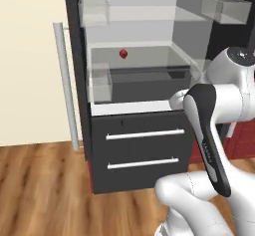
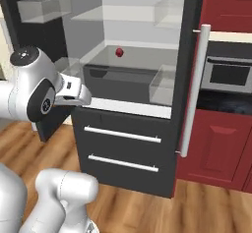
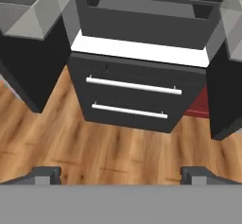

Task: Open the fridge, remove the pear, bell pepper, and fish, and place them on any counter.

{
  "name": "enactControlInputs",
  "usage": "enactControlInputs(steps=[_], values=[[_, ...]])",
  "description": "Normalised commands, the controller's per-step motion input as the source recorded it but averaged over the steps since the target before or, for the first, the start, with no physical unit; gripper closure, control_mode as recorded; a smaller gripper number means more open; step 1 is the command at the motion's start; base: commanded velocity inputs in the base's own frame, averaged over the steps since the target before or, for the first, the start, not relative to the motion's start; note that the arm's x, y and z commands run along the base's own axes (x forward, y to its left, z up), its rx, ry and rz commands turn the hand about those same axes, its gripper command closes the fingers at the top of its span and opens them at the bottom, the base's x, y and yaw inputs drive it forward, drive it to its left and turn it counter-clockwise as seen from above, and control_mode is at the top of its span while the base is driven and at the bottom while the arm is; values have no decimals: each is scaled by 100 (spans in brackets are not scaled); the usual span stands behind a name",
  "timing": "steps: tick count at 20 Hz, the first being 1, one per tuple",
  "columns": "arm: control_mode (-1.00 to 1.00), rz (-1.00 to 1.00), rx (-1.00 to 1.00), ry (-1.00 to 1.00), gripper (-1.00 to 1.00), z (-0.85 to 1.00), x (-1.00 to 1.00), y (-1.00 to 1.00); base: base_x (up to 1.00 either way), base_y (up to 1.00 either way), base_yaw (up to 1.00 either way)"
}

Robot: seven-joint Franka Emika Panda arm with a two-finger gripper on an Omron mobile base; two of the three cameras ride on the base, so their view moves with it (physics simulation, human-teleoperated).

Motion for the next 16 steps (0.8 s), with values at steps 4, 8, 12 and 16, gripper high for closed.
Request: enactControlInputs(steps=[4, 8, 12, 16], values=[[100, 0, 0, 0, -100, 0, 0, 0, 99, -20, 0], [100, 0, 0, 0, -100, 0, 0, 0, 100, -7, 0], [100, 0, 0, 0, -100, 0, 0, 0, 100, -11, 0], [100, 0, 0, 0, -100, 0, 0, 0, 93, -11, 0]])
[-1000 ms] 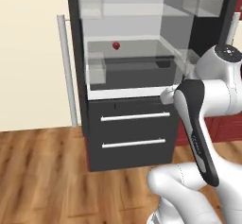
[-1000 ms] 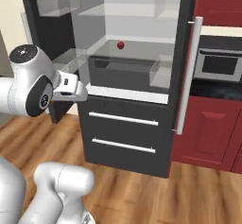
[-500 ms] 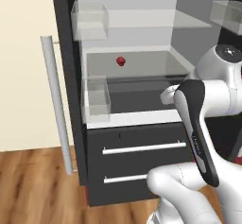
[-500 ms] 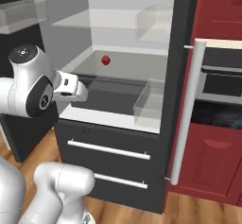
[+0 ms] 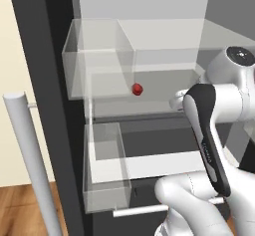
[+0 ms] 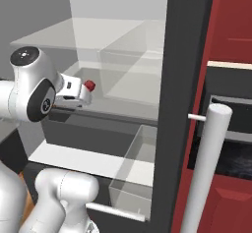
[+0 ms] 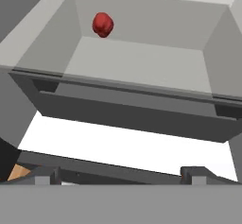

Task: Open the fridge, remove the pear, bell pepper, and fish, and place them on any counter.

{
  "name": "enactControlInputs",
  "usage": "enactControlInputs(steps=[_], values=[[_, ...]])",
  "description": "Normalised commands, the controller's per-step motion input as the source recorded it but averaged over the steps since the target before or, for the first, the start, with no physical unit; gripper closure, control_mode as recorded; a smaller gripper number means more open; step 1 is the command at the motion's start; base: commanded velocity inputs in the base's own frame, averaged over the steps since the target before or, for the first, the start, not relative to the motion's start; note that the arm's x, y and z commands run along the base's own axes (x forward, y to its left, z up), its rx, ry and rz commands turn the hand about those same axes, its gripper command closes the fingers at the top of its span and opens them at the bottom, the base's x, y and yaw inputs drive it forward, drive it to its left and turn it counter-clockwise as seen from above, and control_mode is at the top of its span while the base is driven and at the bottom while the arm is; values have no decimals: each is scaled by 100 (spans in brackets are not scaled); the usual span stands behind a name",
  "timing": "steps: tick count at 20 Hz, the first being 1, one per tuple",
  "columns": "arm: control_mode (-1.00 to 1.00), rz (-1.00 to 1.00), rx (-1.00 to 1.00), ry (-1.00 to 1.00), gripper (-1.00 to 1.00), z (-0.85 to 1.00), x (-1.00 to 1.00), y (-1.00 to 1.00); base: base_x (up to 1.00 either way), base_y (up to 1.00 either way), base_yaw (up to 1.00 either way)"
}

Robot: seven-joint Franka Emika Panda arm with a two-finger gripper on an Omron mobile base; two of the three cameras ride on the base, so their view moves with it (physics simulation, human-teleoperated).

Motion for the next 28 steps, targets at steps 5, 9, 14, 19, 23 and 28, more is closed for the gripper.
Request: enactControlInputs(steps=[5, 9, 14, 19, 23, 28], values=[[-100, 0, 1, 2, -100, -15, 8, 0, 10, 0, 0], [-100, -4, 4, -28, -100, -54, 21, 0, 0, 0, 0], [-100, -8, 10, -26, -100, -40, 20, 1, 0, 0, 0], [-100, -4, 15, -9, -100, -5, 41, 7, 0, 0, 0], [-100, -3, 18, -1, -100, 1, 56, 0, 0, 0, 0], [-100, -2, 2, 3, -100, 1, 43, 11, 0, 0, 0]])
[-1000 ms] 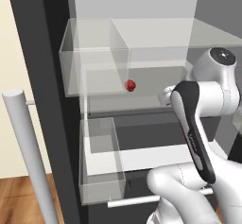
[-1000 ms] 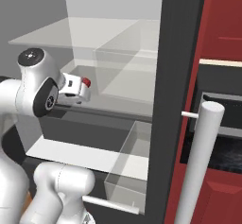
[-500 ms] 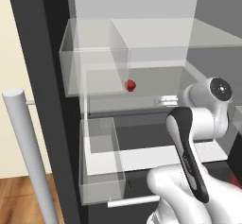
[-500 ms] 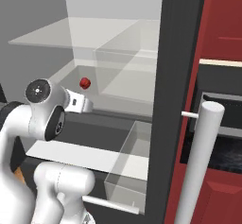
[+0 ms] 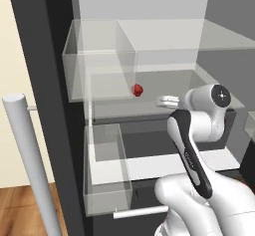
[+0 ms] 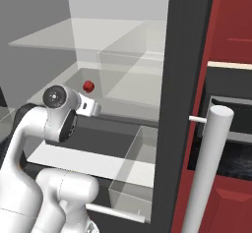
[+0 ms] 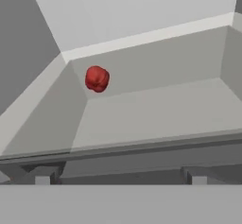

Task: Open the fridge, remove the pear, bell pepper, and fish, and place them on any counter.

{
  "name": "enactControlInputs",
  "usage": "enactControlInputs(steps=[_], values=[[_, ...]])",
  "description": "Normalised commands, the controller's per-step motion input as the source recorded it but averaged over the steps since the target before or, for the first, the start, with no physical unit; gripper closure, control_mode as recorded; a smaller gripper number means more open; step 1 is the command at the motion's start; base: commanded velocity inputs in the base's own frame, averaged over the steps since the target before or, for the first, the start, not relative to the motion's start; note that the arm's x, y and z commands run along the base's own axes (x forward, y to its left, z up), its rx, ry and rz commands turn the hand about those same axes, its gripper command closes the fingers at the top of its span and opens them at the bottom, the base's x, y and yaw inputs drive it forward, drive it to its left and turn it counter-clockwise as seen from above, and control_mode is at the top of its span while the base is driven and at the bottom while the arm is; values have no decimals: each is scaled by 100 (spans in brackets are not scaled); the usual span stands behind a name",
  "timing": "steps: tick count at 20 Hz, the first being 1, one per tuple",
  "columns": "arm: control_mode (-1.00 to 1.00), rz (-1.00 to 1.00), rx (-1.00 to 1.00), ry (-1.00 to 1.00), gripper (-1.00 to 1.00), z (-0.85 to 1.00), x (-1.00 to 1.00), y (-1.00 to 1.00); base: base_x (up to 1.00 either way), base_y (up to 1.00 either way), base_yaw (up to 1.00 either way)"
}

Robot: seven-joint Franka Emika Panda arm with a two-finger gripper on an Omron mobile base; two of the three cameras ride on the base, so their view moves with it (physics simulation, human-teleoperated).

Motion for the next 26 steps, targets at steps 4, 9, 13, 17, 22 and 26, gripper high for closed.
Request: enactControlInputs(steps=[4, 9, 13, 17, 22, 26], values=[[-100, -1, -2, 17, -100, 2, 30, 13, 0, 0, 0], [-100, 0, -1, 20, -100, 1, 44, 5, 0, 0, 0], [-100, 0, 0, 7, -100, -1, 59, 16, 0, 0, 0], [-100, 0, 0, -5, -100, -31, 60, 28, 0, 0, 0], [-100, 0, 0, -2, -100, -25, 51, 24, 0, 0, 0], [-100, 0, 0, 7, -100, 2, 44, 19, 0, 0, 0]])
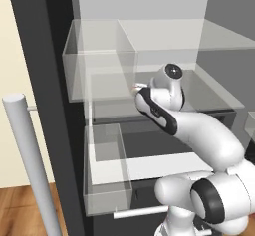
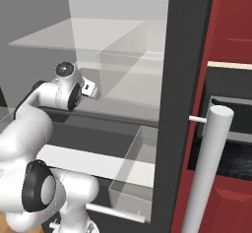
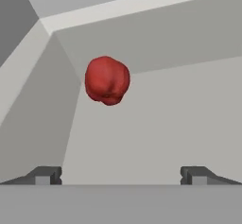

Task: Open the fridge, remove the pear, bell pepper, and fish, and place them on any counter.

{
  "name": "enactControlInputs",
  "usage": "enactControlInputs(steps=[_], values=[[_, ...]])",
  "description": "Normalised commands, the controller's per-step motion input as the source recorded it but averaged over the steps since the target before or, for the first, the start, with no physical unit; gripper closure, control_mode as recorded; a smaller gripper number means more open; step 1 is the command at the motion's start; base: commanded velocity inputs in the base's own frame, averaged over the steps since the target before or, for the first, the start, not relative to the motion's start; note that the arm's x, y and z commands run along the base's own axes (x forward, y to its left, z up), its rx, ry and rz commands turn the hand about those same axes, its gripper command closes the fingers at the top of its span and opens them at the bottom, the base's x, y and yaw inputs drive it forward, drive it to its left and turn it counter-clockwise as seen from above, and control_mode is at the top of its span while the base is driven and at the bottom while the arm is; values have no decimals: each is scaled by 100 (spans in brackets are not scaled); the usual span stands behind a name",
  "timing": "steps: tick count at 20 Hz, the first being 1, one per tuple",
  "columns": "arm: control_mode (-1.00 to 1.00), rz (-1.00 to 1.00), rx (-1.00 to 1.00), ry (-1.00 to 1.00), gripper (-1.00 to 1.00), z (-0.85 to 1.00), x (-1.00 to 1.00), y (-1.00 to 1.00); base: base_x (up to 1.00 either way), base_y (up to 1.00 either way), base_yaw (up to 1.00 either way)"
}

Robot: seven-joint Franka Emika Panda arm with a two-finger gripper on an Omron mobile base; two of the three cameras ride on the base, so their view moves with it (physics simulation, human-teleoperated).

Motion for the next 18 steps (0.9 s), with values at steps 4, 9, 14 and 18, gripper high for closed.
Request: enactControlInputs(steps=[4, 9, 14, 18], values=[[-100, -1, 0, 21, -100, 4, 47, 14, 0, 0, 0], [-100, -4, 0, 15, -100, 0, 48, 0, 0, 0, 0], [-100, -4, -3, 0, -100, -29, 45, 1, 0, 0, 0], [-100, -2, -2, 0, -100, -22, 41, 9, 0, 0, 0]])
